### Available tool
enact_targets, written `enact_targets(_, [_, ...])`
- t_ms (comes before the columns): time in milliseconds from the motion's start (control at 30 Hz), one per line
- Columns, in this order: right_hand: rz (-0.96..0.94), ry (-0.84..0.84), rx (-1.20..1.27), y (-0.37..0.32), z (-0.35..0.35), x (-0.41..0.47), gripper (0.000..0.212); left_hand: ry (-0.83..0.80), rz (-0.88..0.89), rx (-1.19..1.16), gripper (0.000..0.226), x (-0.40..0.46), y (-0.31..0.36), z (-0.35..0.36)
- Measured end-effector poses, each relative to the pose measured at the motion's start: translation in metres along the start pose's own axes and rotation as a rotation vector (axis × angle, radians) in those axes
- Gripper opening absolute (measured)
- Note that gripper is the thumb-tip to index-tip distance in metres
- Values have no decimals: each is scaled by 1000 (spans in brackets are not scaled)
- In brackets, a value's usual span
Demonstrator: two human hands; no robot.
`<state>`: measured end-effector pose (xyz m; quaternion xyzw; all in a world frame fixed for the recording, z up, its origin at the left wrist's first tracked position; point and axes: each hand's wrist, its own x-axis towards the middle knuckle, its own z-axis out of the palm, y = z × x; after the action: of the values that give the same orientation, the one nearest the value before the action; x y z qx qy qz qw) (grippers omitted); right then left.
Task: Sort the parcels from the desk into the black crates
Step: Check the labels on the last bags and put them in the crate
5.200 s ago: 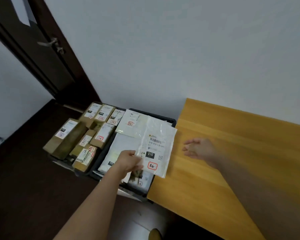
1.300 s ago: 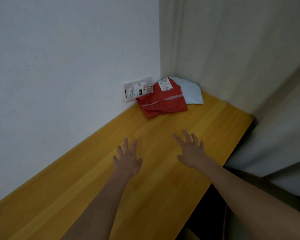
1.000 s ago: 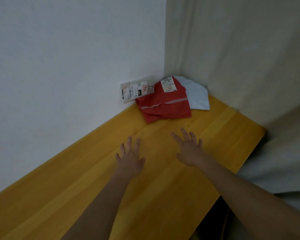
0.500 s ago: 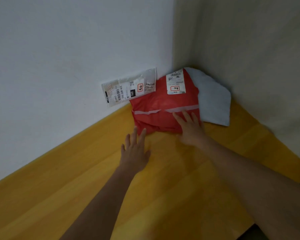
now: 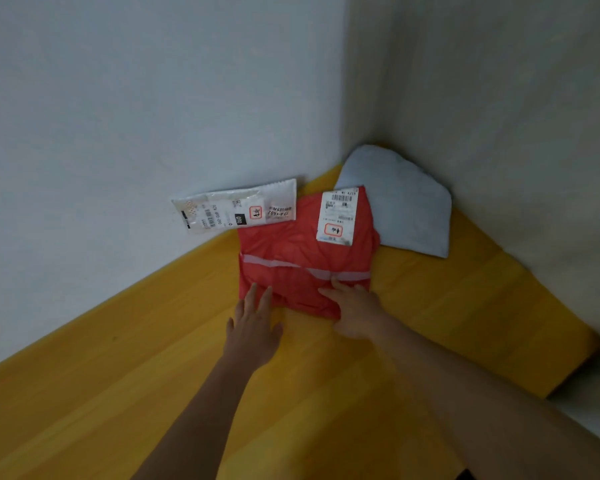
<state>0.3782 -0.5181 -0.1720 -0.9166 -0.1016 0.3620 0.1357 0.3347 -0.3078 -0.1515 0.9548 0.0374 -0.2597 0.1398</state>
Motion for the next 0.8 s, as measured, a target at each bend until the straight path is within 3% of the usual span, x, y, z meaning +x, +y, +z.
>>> enact_targets(633, [-39, -89, -235, -156, 127, -95, 75, -46, -186, -137, 69, -131, -159, 45])
enact_targets(800, [-102, -213, -47, -176, 118, -96, 68, -21, -233, -165, 67, -146, -170, 49])
